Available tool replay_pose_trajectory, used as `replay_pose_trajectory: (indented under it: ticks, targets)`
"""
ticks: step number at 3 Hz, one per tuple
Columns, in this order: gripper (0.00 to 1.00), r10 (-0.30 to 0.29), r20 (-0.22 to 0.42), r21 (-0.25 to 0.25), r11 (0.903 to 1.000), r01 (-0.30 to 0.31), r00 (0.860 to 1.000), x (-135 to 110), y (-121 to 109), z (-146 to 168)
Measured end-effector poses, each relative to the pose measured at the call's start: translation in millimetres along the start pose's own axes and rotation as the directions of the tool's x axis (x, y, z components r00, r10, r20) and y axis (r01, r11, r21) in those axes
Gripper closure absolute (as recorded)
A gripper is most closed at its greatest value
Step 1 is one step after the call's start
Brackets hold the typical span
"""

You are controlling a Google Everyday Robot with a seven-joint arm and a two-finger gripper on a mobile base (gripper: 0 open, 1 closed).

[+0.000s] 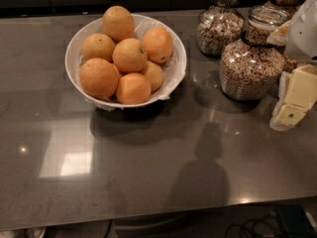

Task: Pick orange from white bowl

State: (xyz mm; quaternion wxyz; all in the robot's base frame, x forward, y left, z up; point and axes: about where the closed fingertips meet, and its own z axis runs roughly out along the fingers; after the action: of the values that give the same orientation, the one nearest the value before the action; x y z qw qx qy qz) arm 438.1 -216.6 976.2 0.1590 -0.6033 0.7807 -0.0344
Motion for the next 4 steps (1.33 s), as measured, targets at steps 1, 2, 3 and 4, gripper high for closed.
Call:
replay_pose_trajectory:
  ticks: [1,2,3,4]
  targets:
    - [0.00,-0.001,0.000,0.000,1.0000,0.001,1.000,0,0,0]
    - [0.00,-0.017,0.006,-0.001,0.9999,0.017,1.000,-7,-2,4]
    - [0.00,-0.091,0.037,-0.003,0.9958,0.091,0.995,-41,-19,28]
    - [0.00,-0.152,0.061,0.017,0.9884,0.151,0.987,-74,-32,40]
